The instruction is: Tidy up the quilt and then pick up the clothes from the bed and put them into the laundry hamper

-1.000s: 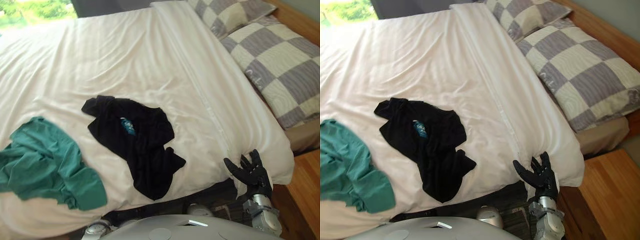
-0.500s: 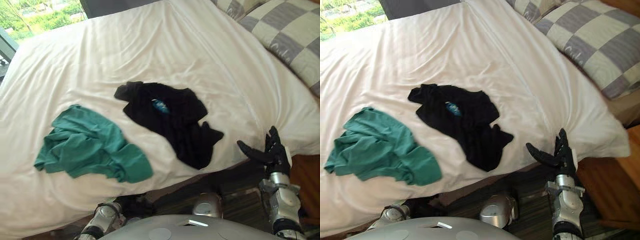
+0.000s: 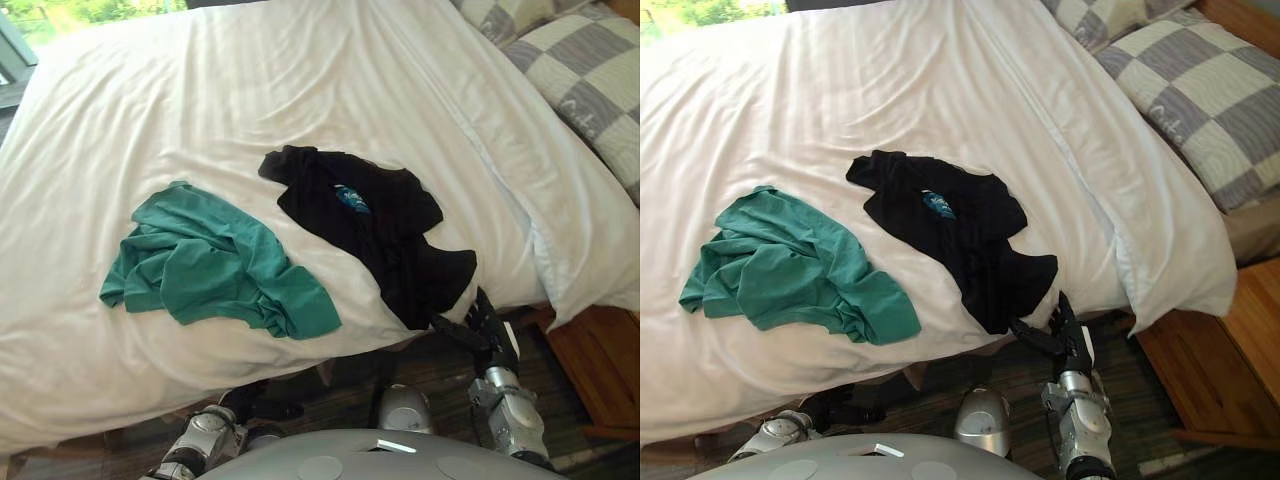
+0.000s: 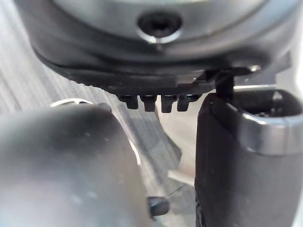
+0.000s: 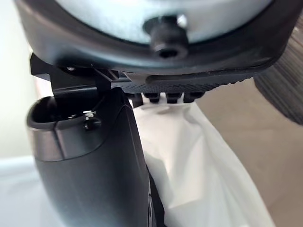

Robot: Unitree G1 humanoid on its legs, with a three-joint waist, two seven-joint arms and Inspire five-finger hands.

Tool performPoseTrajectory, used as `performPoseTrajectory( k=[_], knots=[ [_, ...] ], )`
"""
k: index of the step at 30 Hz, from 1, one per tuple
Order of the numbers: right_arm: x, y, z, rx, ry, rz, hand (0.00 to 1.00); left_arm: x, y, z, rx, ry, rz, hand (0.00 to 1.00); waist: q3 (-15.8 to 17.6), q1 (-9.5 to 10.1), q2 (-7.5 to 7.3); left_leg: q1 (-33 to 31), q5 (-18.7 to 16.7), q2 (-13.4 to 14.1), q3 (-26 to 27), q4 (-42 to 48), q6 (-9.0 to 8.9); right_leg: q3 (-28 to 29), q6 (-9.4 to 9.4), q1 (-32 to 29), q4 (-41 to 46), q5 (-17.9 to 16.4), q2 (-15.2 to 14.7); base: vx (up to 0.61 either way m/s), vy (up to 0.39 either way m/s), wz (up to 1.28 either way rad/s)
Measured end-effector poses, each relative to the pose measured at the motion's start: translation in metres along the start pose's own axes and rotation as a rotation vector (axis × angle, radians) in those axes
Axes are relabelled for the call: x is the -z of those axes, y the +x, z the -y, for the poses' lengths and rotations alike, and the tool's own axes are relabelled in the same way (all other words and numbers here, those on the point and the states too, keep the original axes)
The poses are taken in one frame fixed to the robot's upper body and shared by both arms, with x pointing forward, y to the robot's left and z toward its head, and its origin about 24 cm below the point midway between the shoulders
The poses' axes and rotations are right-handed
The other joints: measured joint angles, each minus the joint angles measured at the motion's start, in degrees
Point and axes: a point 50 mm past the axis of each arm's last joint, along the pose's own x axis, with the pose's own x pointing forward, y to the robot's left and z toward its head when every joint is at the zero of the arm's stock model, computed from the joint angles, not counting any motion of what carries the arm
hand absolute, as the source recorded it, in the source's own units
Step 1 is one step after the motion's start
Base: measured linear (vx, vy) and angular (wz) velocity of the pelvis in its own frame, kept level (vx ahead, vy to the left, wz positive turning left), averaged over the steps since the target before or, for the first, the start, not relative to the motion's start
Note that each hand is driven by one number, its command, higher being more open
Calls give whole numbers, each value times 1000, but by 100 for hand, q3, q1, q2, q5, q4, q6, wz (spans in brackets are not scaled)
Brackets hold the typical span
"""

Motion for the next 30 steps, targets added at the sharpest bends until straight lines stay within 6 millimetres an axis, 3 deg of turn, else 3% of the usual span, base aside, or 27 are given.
performPoseTrajectory(
  k=[3,8,12,14,15,18,21,23,24,25,27,28,29,30],
  knots=[
    [6,-7,16,104,133,-3,100,9,0,5,-56,-223,-31,100,-35,23,93,170,160,28,109,-273,-87,19,-12,153,-150,8,114,27,-57,21],
    [21,-32,59,403,347,-27,100,38,-9,-19,-242,-808,-86,100,-129,187,148,501,203,-3,338,-510,-175,40,-9,512,-444,198,185,113,16,2],
    [57,-76,81,730,545,-108,100,64,-21,-34,-393,-1195,-112,100,-211,327,128,665,250,-100,673,-655,-256,64,84,732,-824,349,175,107,60,-3],
    [72,-103,89,834,602,-119,100,80,-30,-47,-509,-1440,-116,100,-297,293,103,691,245,-147,851,-668,-264,4,139,896,-1093,458,178,75,46,5],
    [73,-109,92,854,596,-120,100,82,-32,-51,-541,-1491,-110,100,-343,302,101,689,240,-154,901,-678,-270,2,158,914,-1163,490,187,53,33,1],
    [69,-122,107,931,611,-59,100,89,-51,-91,-707,-1680,-24,100,-532,328,75,706,228,-167,1022,-732,-288,2,176,993,-1414,629,238,21,26,-5],
    [40,-118,132,899,588,97,100,86,-85,-153,-860,-1697,135,100,-769,445,67,706,187,-168,1071,-739,-346,-12,207,1082,-1641,739,282,-16,9,1],
    [17,-111,145,853,555,192,100,83,-101,-175,-918,-1655,184,100,-897,461,73,697,153,-156,1069,-748,-395,-44,220,1127,-1748,789,314,-43,15,6],
    [-10,-100,157,799,516,288,100,80,-117,-196,-985,-1565,209,100,-964,465,72,698,133,-149,1068,-771,-422,-48,204,1155,-1835,819,349,-53,17,2],
    [-21,-96,162,782,505,327,100,78,-123,-204,-1007,-1524,218,100,-968,466,65,695,133,-149,1065,-779,-423,-48,190,1161,-1874,831,359,-70,16,1],
    [-70,-84,177,717,436,488,100,60,-148,-237,-1057,-1428,314,100,-969,467,52,646,139,-149,1032,-779,-424,-47,194,1158,-1959,883,385,-80,8,2],
    [-83,-82,180,694,412,523,100,54,-155,-245,-1064,-1393,346,100,-968,463,45,631,141,-148,1007,-766,-422,-49,194,1157,-1960,883,387,-78,-10,9],
    [-108,-79,184,646,352,582,100,38,-172,-263,-1095,-1290,399,100,-974,445,23,580,143,-139,928,-719,-419,-70,193,1149,-1960,883,388,-55,-17,10],
    [-120,-78,186,617,321,607,100,28,-181,-273,-1120,-1212,426,100,-972,438,7,564,152,-136,901,-711,-405,-77,192,1142,-1960,882,391,-63,-23,10]
  ],
)
